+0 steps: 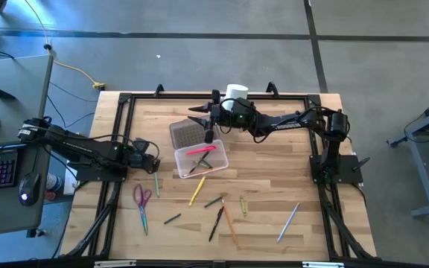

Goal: Pick & place school supplies into a supply box
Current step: Put the left light blue colored pencil into the black supply box

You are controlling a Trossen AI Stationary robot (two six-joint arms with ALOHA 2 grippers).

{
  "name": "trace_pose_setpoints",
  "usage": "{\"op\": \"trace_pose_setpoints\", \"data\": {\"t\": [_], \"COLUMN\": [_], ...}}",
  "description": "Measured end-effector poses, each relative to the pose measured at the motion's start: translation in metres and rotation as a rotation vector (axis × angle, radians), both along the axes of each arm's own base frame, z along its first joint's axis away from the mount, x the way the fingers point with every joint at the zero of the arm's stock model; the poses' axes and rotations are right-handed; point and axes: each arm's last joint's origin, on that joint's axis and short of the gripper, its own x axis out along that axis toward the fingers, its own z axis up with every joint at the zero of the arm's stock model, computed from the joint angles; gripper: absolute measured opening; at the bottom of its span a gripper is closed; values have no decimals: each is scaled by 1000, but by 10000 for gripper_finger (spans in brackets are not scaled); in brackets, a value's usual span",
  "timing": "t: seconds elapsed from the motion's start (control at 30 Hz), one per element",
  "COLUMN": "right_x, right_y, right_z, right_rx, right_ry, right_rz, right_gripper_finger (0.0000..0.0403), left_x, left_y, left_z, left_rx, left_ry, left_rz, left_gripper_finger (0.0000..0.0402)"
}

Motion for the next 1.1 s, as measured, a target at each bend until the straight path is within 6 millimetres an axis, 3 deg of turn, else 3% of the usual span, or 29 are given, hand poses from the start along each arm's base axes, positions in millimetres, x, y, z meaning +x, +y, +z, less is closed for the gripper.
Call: {"op": "trace_pose_setpoints", "data": {"t": [0.2, 0.57, 0.67, 0.8, 1.0, 1.1], "right_x": [0, 0, 1, 1, 1, 1], "right_y": [0, 0, 1, 1, 1, 1], "right_z": [0, -4, -5, -5, -5, -5], "right_rx": [0, 47, 50, 50, 49, 48], "right_ry": [2, 39, 46, 47, 48, 48], "right_rz": [0, 4, 6, 6, 5, 5], "right_gripper_finger": [114, 114, 114, 114, 114, 114], "left_x": [0, 1, 1, 1, 1, 3], "left_y": [0, 0, 0, 0, -2, -3], "left_z": [0, 0, 0, 0, 0, 0], "left_rx": [5, -3, -7, -9, -56, -67], "left_ry": [-1, -5, -6, -8, 2, -14], "left_rz": [-1, -3, -5, -5, -45, -48], "left_gripper_finger": [197, 41, 18, 37, 140, 172]}}
